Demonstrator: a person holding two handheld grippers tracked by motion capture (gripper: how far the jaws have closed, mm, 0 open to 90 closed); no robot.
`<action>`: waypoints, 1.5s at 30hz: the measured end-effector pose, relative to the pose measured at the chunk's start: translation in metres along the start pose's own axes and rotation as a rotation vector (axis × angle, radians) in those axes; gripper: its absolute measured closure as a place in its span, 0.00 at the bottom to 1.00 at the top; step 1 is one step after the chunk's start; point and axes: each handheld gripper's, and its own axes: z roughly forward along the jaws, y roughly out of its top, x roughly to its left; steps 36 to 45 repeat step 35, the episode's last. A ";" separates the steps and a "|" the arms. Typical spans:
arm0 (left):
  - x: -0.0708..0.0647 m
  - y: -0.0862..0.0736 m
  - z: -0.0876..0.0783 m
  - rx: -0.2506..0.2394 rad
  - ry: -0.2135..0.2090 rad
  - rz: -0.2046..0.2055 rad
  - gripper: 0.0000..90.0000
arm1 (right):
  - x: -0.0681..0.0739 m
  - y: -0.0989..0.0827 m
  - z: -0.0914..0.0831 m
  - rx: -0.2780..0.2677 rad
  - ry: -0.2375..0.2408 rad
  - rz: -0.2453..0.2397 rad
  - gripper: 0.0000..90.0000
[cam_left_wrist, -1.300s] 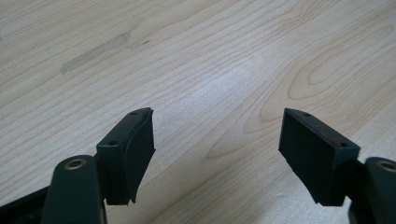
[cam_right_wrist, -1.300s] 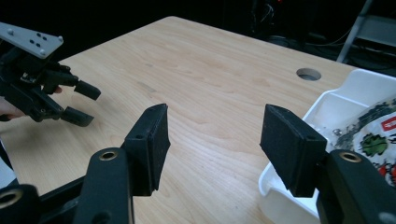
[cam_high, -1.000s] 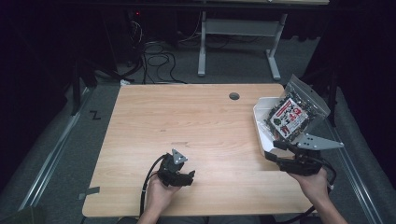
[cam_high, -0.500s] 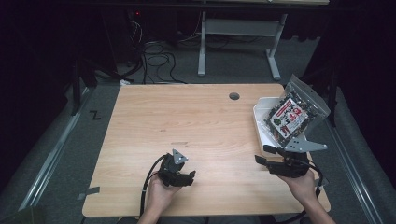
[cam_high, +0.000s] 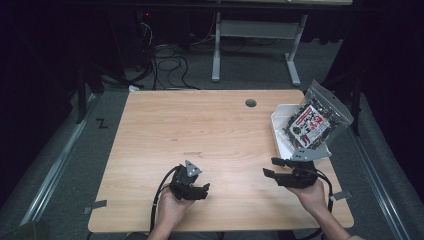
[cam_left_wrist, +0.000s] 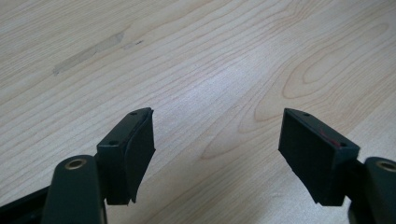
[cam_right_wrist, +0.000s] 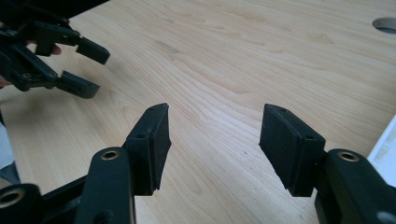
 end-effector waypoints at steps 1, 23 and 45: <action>0.000 0.000 0.000 0.000 0.000 0.000 0.30 | 0.000 0.000 0.002 0.010 -0.001 0.004 0.48; -0.001 0.000 0.001 0.002 -0.007 0.003 0.30 | -0.006 -0.019 0.040 0.094 -0.069 0.010 0.48; 0.000 0.001 0.001 -0.001 -0.003 0.001 0.30 | -0.007 -0.026 0.043 0.118 -0.069 0.010 0.48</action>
